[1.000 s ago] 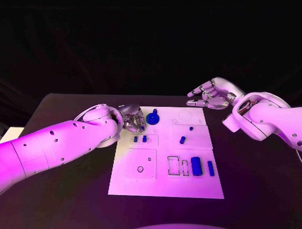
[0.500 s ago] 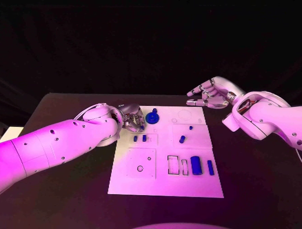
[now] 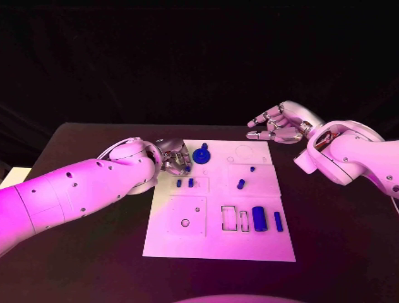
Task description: Assemble the parts on the task board
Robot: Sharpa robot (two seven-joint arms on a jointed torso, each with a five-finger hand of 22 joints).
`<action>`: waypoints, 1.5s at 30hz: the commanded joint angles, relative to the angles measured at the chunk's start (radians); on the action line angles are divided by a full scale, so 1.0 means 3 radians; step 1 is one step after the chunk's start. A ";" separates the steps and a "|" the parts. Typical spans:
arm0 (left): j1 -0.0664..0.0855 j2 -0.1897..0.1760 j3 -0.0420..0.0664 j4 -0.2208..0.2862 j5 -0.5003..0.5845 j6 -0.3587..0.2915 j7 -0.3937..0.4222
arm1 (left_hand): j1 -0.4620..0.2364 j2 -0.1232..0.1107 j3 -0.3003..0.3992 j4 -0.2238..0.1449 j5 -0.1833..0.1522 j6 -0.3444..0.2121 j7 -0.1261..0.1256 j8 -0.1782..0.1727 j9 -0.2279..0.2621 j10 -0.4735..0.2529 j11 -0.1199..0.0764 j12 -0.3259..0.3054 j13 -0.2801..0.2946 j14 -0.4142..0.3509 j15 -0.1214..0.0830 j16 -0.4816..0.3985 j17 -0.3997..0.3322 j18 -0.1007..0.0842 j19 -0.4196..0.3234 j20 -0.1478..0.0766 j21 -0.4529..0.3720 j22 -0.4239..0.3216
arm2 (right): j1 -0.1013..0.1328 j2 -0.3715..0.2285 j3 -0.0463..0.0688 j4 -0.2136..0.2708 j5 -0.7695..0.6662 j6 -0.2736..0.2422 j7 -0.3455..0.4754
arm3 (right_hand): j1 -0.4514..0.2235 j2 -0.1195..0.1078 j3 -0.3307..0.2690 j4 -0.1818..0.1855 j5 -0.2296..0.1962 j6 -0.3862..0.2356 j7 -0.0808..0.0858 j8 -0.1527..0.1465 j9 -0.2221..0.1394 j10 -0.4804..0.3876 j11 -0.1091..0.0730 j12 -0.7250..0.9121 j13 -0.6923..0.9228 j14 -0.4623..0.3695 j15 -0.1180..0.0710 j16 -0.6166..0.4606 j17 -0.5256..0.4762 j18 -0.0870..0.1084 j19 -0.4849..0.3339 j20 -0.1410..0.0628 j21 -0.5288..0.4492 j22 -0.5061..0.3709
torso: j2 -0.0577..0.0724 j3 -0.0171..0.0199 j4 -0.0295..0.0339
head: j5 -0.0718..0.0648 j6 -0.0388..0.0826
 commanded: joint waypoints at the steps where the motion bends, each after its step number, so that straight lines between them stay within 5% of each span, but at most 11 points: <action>1: 0.0000 -0.0004 0.0001 -0.0004 -0.0014 0.0015 -0.0020 | -0.0001 -0.0037 -0.0010 -0.0003 0.0013 -0.0027 0.0006 -0.0027 -0.0006 -0.0023 0.0004 -0.0020 -0.0006 0.0178 0.0027 0.0000 -0.0005 -0.0066 0.0048 0.0025 -0.0003 -0.0001 | -0.0002 -0.0002 0.0000 0.0001 -0.0013 0.0043 0.0017 | -0.0013 0.0032 -0.0039 0.0009 0.0022 -0.0019 0.0000 0.0012 0.0004 -0.0030 -0.0002 -0.0015 -0.0016 0.0275 0.0016 -0.0021 0.0601 0.0036 0.0166 0.0014 -0.0018 0.0539 | 0.0001 0.0001 0.0002 | -0.0001 -0.0002; 7: 0.0000 -0.0015 0.0001 0.0010 -0.0014 -0.0007 -0.0036 | -0.0002 -0.0049 -0.0008 -0.0010 0.0014 -0.0102 0.0010 -0.0091 -0.0039 0.0003 0.0003 -0.0037 -0.0005 0.0176 0.0030 -0.0001 -0.0016 -0.0063 0.0047 0.0034 -0.0007 0.0000 | -0.0002 -0.0006 0.0000 -0.0009 -0.0018 0.0072 -0.0022 | -0.0003 0.0035 -0.0057 0.0012 0.0019 -0.0038 0.0004 0.0004 0.0001 -0.0111 0.0001 -0.0198 -0.0130 0.0268 0.0018 -0.0039 0.0578 0.0046 0.0143 0.0015 -0.0043 0.0498 | 0.0000 -0.0002 0.0000 | 0.0002 0.0001; 13: 0.0000 -0.0052 0.0002 0.0035 -0.0002 0.0002 -0.0041 | -0.0015 -0.0080 -0.0016 -0.0013 0.0016 -0.0136 0.0015 -0.0128 -0.0052 -0.0056 0.0017 -0.0095 -0.0023 0.0170 0.0039 -0.0012 -0.0044 -0.0059 0.0043 0.0042 -0.0022 -0.0011 | -0.0002 -0.0009 0.0000 -0.0041 -0.0181 0.0189 -0.0141 | 0.0103 0.0090 -0.0106 0.0030 0.0011 -0.0076 0.0009 0.0006 0.0004 -0.0575 0.0005 -0.1406 -0.0978 0.0228 0.0017 -0.0164 0.0423 0.0084 0.0054 0.0015 -0.0152 0.0332 | 0.0000 -0.0003 -0.0002 | 0.0004 0.0002; 23: 0.0002 -0.0275 0.0024 0.0139 0.0216 -0.0232 0.0035 | 0.0000 -0.0085 -0.0019 -0.0022 0.0036 -0.0161 0.0031 -0.0162 -0.0051 -0.0198 0.0052 -0.0204 -0.0060 0.0161 0.0064 -0.0027 -0.0090 -0.0052 0.0035 0.0065 -0.0066 -0.0044 | -0.0005 -0.0015 0.0000 -0.0088 -0.0925 0.0466 -0.0448 | 0.0541 0.0143 0.0007 -0.0009 -0.0055 0.0048 0.0048 0.0032 0.0009 -0.0704 0.0061 -0.2551 -0.2171 0.0225 0.0048 -0.0252 0.0327 0.0102 0.0034 0.0034 -0.0221 0.0244 | -0.0003 0.0003 0.0003 | -0.0005 0.0012; 27: 0.0005 -0.0404 0.0042 0.0181 0.0953 -0.0657 0.0366 | 0.0033 -0.0024 0.0047 -0.0028 0.0034 0.0022 0.0065 -0.0076 -0.0021 -0.0080 0.0056 -0.0147 -0.0040 0.0164 0.0071 -0.0014 -0.0073 -0.0057 0.0033 0.0074 -0.0046 -0.0019 | -0.0016 -0.0014 0.0000 -0.0076 -0.1366 0.0523 -0.0568 | 0.0722 0.0133 0.0169 -0.0045 -0.0111 0.0120 0.0024 0.0023 0.0005 -0.0604 0.0056 -0.2814 -0.2567 0.0228 0.0060 -0.0245 0.0335 0.0101 0.0042 0.0037 -0.0218 0.0252 | -0.0005 0.0003 -0.0003 | -0.0005 0.0032; 30: 0.0005 -0.0509 0.0048 0.0252 0.2012 -0.0951 0.0877 | 0.0020 0.0028 0.0072 -0.0004 0.0032 0.0083 0.0074 -0.0047 -0.0018 -0.0033 0.0057 -0.0117 -0.0033 0.0141 0.0076 -0.0046 -0.0140 -0.0017 -0.0033 0.0080 -0.0240 -0.0193 | -0.0041 -0.0008 0.0000 -0.0043 -0.1775 0.0539 -0.0657 | 0.0789 0.0098 0.0298 -0.0052 -0.0228 0.0191 -0.0001 0.0022 0.0008 -0.0559 0.0057 -0.2949 -0.2802 0.0228 0.0048 -0.0245 0.0337 0.0101 0.0043 0.0036 -0.0219 0.0254 | 0.0000 0.0002 -0.0004 | -0.0026 0.0052; 32: 0.0005 -0.0570 0.0047 0.0314 0.2780 -0.0992 0.1199 | -0.0002 0.0051 0.0068 0.0013 0.0029 0.0076 0.0084 -0.0053 -0.0030 -0.0065 0.0067 -0.0110 -0.0040 -0.0040 0.0088 -0.0317 -0.0643 0.0072 -0.0228 0.0092 -0.0711 -0.0602 | -0.0060 0.0003 -0.0003 -0.0027 -0.1986 0.0545 -0.0706 | 0.0819 0.0061 0.0412 -0.0049 -0.0322 0.0220 -0.0014 0.0010 0.0005 -0.0519 0.0045 -0.3012 -0.2944 0.0227 0.0047 -0.0247 0.0335 0.0101 0.0043 0.0032 -0.0221 0.0253 | 0.0004 -0.0002 -0.0003 | -0.0041 0.0068; 35: 0.0002 -0.0673 0.0022 0.0431 0.4105 -0.0706 0.1602 | -0.0109 0.0115 0.0019 0.0101 0.0038 0.0060 0.0081 -0.0059 -0.0042 -0.0056 0.0068 -0.0049 -0.0031 -0.0281 0.0093 -0.0615 -0.1149 0.0173 -0.0499 0.0111 -0.1279 -0.1076 | -0.0096 0.0045 -0.0019 -0.0021 -0.2294 0.0559 -0.0787 | 0.0815 0.0019 0.0513 -0.0034 -0.0373 0.0251 -0.0025 0.0005 0.0007 -0.0506 0.0041 -0.3059 -0.3056 0.0225 0.0048 -0.0255 0.0326 0.0102 0.0041 0.0030 -0.0225 0.0250 | 0.0004 -0.0005 -0.0009 | -0.0054 0.0074; 37: -0.0016 -0.0764 0.0001 0.0541 0.4726 -0.0509 0.1837 | -0.0240 0.0129 -0.0112 0.0174 0.0179 0.0000 0.0110 -0.0074 -0.0048 -0.0206 0.0101 -0.0053 -0.0046 -0.0606 0.0146 -0.0938 -0.1674 0.0206 -0.0730 0.0144 -0.1606 -0.1317 | -0.0131 0.0092 -0.0033 -0.0033 -0.2504 0.0571 -0.0848 | 0.0798 -0.0016 0.0569 -0.0018 -0.0409 0.0251 -0.0032 -0.0005 0.0004 -0.0524 0.0049 -0.3088 -0.3124 0.0225 0.0051 -0.0257 0.0323 0.0105 0.0035 0.0031 -0.0234 0.0239 | 0.0001 -0.0001 -0.0003 | -0.0095 0.0088; 40: -0.0038 -0.0851 -0.0010 0.0640 0.5042 -0.0387 0.1990 | -0.0273 0.0139 -0.0235 0.0178 0.0197 -0.0016 0.0106 -0.0062 -0.0044 -0.0215 0.0107 0.0021 -0.0027 -0.0821 0.0147 -0.1114 -0.1982 0.0212 -0.0834 0.0165 -0.1695 -0.1367 | -0.0174 0.0131 -0.0041 -0.0047 -0.2650 0.0598 -0.0898 | 0.0776 -0.0051 0.0606 -0.0003 -0.0450 0.0243 -0.0037 -0.0012 0.0002 -0.0547 0.0054 -0.3098 -0.3175 0.0223 0.0055 -0.0264 0.0315 0.0109 0.0025 0.0033 -0.0248 0.0219 | -0.0002 -0.0005 0.0009 | -0.0111 0.0084; 45: -0.0068 -0.0977 -0.0018 0.0790 0.5248 -0.0295 0.2135 | -0.0223 0.0195 -0.0329 0.0133 0.0202 0.0014 0.0082 -0.0020 -0.0035 -0.0121 0.0068 0.0188 0.0028 -0.0843 0.0119 -0.1092 -0.2025 0.0222 -0.0841 0.0154 -0.1727 -0.1399 | -0.0243 0.0206 -0.0049 -0.0071 -0.2833 0.0655 -0.0938 | 0.0754 -0.0102 0.0687 0.0012 -0.0464 0.0247 -0.0043 -0.0012 0.0003 -0.0575 0.0058 -0.3096 -0.3266 0.0220 0.0060 -0.0277 0.0300 0.0113 0.0016 0.0038 -0.0263 0.0201 | 0.0003 -0.0005 0.0008 | -0.0116 0.0089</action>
